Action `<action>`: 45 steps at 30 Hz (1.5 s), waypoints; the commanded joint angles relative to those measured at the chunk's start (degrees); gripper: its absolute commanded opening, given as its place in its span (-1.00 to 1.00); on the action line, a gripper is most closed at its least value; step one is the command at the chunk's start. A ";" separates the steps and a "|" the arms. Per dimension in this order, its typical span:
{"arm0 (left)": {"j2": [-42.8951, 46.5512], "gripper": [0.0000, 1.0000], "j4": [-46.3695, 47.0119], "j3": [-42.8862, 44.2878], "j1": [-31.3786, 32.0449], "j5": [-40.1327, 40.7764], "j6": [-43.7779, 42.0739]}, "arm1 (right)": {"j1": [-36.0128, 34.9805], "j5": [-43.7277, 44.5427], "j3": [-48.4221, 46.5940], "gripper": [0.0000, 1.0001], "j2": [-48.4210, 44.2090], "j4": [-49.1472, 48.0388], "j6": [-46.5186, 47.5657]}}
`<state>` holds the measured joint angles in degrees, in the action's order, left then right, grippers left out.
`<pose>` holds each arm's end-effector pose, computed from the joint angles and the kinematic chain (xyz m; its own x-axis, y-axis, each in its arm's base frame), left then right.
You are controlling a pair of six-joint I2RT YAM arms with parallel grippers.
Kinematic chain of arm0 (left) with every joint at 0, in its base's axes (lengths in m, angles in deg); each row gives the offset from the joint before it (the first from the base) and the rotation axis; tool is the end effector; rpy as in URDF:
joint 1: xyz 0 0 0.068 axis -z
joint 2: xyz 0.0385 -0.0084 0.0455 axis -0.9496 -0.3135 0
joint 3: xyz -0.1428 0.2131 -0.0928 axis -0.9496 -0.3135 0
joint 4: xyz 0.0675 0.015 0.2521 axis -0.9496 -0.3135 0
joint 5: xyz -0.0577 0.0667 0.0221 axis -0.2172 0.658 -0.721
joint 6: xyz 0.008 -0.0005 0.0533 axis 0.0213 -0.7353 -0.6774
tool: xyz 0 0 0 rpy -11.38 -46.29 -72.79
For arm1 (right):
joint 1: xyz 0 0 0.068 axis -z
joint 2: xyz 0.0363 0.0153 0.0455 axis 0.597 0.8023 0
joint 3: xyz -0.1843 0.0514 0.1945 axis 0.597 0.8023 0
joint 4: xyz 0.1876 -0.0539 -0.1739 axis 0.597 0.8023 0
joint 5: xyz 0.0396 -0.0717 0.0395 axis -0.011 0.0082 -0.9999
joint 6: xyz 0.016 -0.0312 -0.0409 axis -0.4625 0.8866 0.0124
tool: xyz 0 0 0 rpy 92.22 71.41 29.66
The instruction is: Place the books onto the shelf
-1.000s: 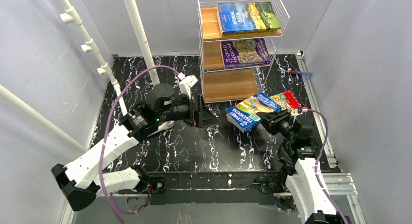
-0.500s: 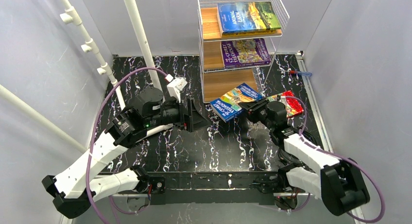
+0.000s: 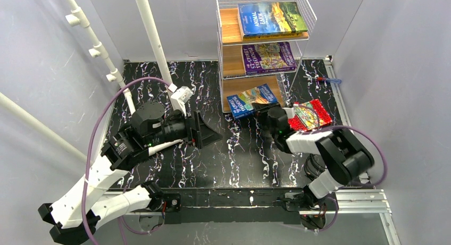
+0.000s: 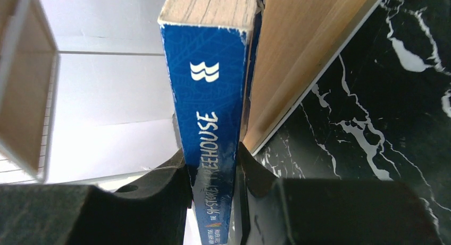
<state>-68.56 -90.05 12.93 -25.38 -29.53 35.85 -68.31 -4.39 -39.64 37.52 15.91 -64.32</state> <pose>0.1040 -0.1244 0.4283 -0.6248 -0.1693 -0.7622 0.6494 0.4292 -0.6277 0.2532 0.1409 0.1826 -0.2119 0.9555 -0.2052 0.1905 0.2463 0.9503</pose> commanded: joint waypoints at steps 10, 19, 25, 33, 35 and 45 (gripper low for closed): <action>3.55 0.47 -4.54 1.12 0.28 0.97 -1.37 | -9.31 22.54 -7.97 -0.97 15.56 -12.97 -7.22; 5.22 0.47 -7.32 1.92 0.23 2.75 -2.50 | -9.30 25.53 -14.86 -0.97 23.36 -11.55 -10.25; 6.72 0.47 -9.29 1.98 0.26 3.92 -2.95 | -9.26 24.32 -17.85 -0.97 28.23 -12.58 -12.72; 7.62 0.47 -10.21 2.28 0.24 4.49 -3.29 | -8.78 22.51 -16.29 -0.97 30.75 -15.57 -16.57; 7.81 0.47 -10.28 2.16 0.25 4.56 -3.29 | -8.08 20.98 -15.37 -0.97 31.24 -17.65 -16.96; 7.32 0.47 -9.36 1.38 0.28 4.03 -2.96 | -4.67 11.21 -11.89 -0.97 31.67 -22.72 -15.53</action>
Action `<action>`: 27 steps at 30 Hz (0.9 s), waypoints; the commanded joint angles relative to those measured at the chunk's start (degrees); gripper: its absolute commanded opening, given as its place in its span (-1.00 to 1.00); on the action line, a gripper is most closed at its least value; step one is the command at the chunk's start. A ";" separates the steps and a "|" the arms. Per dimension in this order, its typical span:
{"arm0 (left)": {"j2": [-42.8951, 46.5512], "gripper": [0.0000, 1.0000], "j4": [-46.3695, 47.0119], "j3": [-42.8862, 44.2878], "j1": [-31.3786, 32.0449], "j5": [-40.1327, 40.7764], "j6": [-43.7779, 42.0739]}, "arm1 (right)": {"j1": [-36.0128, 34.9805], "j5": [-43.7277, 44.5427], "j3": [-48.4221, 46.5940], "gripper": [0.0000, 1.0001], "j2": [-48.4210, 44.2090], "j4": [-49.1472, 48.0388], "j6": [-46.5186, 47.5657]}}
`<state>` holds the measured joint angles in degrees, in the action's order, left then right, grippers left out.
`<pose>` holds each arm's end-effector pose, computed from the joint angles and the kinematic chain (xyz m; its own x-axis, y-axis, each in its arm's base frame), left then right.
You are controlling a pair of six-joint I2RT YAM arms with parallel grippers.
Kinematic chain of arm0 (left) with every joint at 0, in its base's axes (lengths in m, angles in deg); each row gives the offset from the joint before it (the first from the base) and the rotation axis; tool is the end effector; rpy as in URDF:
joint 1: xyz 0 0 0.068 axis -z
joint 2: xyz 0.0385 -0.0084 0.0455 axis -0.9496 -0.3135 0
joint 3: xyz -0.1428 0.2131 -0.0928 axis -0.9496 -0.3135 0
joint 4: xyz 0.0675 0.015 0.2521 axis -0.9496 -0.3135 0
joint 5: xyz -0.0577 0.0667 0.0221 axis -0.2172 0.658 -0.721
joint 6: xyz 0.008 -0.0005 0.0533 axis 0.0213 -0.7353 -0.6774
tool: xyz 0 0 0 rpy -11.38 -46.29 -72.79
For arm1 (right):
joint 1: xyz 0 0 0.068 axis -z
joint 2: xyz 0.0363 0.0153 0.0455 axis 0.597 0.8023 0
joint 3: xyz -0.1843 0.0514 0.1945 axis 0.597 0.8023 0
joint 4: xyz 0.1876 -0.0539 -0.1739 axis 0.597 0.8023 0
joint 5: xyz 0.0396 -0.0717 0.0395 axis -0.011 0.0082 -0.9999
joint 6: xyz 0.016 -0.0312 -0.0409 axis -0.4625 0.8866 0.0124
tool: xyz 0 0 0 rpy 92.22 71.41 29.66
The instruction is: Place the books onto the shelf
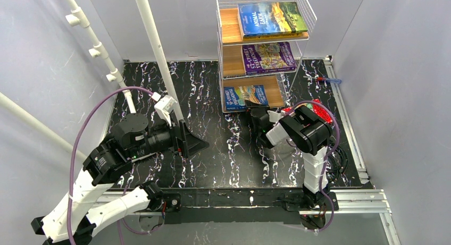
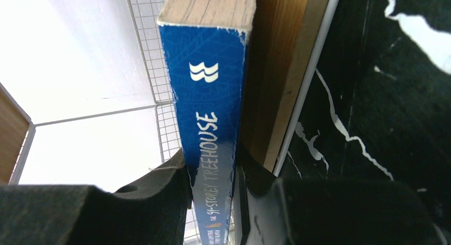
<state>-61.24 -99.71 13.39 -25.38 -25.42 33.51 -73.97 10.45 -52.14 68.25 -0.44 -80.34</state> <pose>0.0754 -0.0909 0.4280 -0.5969 -0.1680 -0.7845 0.6335 0.5013 -0.5894 0.2992 0.2017 0.1046 -0.0012 0.9999 -0.0110 0.2284 0.0110 0.9735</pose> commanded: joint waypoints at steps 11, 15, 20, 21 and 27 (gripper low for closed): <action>0.00 0.47 0.87 0.54 0.23 -0.22 -0.37 | 1.24 -7.84 -0.87 -0.97 4.64 -10.07 1.91; -0.43 0.47 0.84 0.54 0.30 -0.40 -0.33 | 1.16 -7.88 -1.15 -0.97 4.15 -9.20 2.48; -0.65 0.46 1.06 0.54 0.26 -0.51 -0.34 | 1.06 -8.54 -1.30 -0.97 4.13 -9.19 2.99; -0.72 0.46 1.06 0.54 0.26 -0.57 -0.36 | 1.10 -8.76 -1.46 -0.90 4.10 -9.08 3.24; -0.90 0.46 1.21 0.63 0.28 -0.66 -0.05 | 0.51 -8.71 -1.98 -0.10 1.84 -4.51 3.35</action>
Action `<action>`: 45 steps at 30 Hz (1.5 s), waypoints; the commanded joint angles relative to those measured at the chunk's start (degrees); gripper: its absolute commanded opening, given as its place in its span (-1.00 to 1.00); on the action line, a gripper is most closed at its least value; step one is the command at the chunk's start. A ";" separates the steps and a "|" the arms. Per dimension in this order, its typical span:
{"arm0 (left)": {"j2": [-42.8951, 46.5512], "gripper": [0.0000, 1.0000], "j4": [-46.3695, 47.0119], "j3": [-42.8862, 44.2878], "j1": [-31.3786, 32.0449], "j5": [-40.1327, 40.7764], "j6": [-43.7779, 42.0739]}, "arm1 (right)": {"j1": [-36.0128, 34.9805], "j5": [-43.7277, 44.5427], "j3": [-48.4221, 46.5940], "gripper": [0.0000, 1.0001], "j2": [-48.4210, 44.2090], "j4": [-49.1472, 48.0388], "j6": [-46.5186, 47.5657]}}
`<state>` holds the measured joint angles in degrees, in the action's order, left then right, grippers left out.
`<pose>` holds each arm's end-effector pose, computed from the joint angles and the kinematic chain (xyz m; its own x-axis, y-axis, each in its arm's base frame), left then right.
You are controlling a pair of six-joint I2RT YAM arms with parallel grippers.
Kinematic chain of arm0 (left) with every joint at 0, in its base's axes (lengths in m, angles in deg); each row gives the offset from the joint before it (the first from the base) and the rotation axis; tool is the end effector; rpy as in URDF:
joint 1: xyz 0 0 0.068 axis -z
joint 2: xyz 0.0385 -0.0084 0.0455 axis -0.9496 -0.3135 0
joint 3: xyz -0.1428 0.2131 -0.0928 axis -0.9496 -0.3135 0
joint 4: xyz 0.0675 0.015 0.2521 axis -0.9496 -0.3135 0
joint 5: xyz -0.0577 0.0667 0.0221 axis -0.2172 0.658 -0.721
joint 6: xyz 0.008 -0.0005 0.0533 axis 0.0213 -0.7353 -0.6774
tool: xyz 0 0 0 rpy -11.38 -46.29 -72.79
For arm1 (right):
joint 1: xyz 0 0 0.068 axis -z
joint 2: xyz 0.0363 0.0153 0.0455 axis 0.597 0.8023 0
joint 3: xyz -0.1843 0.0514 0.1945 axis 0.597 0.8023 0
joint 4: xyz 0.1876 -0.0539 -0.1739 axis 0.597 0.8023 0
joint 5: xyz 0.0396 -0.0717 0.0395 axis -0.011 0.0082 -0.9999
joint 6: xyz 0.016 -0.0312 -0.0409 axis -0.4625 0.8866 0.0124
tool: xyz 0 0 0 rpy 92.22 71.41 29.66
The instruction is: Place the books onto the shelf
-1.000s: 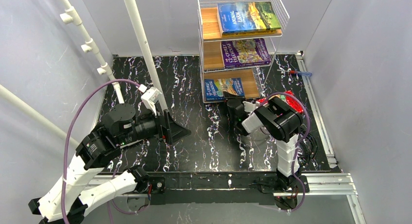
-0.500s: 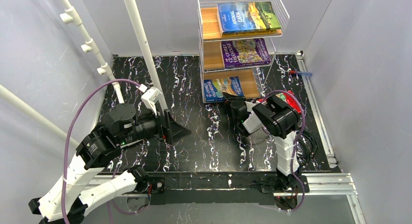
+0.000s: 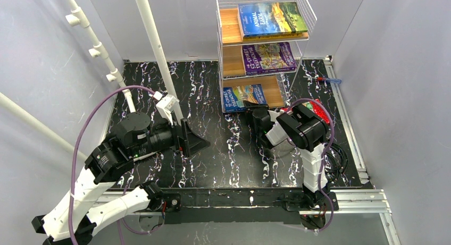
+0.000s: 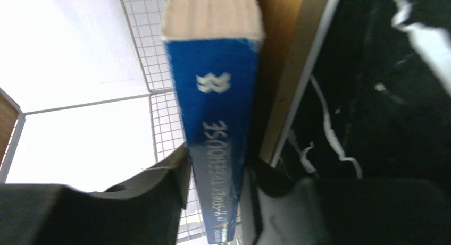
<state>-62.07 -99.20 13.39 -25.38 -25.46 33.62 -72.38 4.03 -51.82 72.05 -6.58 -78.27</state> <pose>0.0787 -0.0943 0.4275 -0.6013 -0.1655 -0.7817 0.6304 0.5029 -0.5914 0.3049 0.1975 0.0909 -0.0893 0.9960 -0.0018 0.2152 0.0211 0.9763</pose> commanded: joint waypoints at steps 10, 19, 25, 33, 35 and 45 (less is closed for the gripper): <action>0.14 0.46 1.16 0.50 0.28 -0.96 0.25 | -1.67 -3.00 -5.50 0.50 -7.25 19.58 -0.71; 0.63 0.46 1.25 0.13 0.24 -1.15 0.35 | -1.63 -3.28 -2.67 0.97 -11.05 25.50 -3.91; 0.37 0.46 2.07 -0.46 0.25 -1.68 0.43 | -1.65 -1.75 -1.65 0.97 -15.09 29.46 -2.03; 0.64 0.46 2.29 -0.95 0.22 -1.79 0.70 | -0.87 -6.02 -3.68 0.84 -14.43 30.42 3.18; 0.71 0.46 2.29 -1.10 0.27 -1.71 0.84 | -0.91 -6.32 -2.66 0.65 -14.46 28.83 3.02; 0.41 0.46 3.21 -1.75 0.22 -2.35 1.14 | -0.85 -6.11 -2.46 -0.02 -16.98 30.54 5.88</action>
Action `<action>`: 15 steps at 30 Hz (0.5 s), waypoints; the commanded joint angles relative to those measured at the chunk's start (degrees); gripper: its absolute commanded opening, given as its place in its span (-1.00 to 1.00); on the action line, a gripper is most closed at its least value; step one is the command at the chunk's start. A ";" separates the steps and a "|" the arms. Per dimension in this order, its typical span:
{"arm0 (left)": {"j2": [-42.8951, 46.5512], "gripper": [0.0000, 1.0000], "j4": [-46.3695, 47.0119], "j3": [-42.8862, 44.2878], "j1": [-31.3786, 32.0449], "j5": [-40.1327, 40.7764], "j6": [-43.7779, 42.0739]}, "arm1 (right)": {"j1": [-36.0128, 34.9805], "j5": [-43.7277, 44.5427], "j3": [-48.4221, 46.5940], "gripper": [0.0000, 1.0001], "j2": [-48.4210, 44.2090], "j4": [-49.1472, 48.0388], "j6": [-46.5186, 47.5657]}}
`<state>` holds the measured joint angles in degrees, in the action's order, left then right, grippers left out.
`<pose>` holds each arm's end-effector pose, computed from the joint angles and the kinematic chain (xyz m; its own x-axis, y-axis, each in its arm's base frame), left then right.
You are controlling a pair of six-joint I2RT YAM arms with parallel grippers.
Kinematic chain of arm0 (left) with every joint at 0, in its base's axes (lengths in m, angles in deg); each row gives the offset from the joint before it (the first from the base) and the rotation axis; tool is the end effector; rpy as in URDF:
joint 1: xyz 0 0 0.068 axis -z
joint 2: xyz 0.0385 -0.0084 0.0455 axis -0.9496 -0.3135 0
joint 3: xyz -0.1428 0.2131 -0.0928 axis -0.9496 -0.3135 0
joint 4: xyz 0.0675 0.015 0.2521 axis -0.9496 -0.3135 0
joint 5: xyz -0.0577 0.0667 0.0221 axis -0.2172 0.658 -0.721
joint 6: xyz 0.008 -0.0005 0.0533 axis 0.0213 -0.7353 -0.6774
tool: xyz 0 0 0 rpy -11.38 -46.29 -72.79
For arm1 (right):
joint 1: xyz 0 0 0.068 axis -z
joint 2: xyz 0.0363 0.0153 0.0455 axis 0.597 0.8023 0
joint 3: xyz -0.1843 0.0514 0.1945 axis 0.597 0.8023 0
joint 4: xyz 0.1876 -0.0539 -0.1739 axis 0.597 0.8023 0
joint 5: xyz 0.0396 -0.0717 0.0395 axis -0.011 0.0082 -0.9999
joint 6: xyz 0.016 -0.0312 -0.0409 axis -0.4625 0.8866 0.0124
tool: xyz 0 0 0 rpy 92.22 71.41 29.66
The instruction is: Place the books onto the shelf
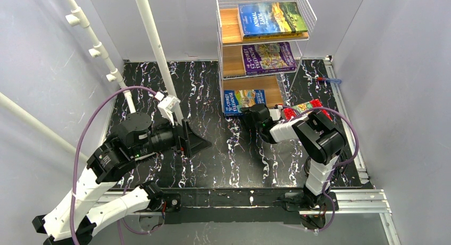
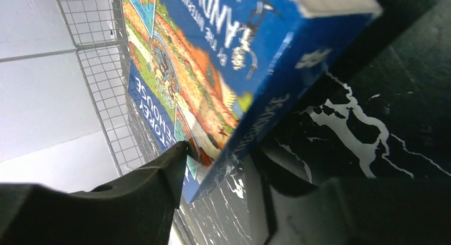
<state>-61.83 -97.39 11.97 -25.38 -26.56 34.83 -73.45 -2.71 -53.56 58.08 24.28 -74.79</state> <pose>0.0800 -0.0967 0.4239 -0.6141 -0.1727 -0.7701 0.6297 0.4811 -0.6099 0.2902 0.1997 0.1275 -0.2518 0.9580 -0.1369 0.4124 0.2342 0.8804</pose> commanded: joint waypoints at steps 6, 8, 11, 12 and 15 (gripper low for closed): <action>0.62 0.46 1.26 -0.40 0.27 -1.10 -0.04 | 0.41 -0.43 -1.81 -0.66 -2.22 -2.17 3.45; 0.83 0.46 1.12 -0.41 0.29 -0.86 -0.06 | 0.41 -0.92 -2.17 -0.71 -1.96 -2.55 3.48; 1.01 0.46 1.11 -0.60 0.24 -0.87 0.01 | 0.37 -0.86 -2.88 -0.73 -1.34 -3.09 3.66; 1.02 0.46 1.15 -0.59 0.30 -0.86 0.02 | 0.40 -0.82 -3.32 -0.73 -0.90 -3.06 3.74; 1.10 0.46 1.06 -0.59 0.24 -0.90 0.01 | 0.55 -1.21 -4.56 -0.76 1.14 -4.16 3.20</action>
<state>-61.26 -97.04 11.92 -25.38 -26.73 34.94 -73.03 -3.54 -54.57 57.43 23.45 -72.43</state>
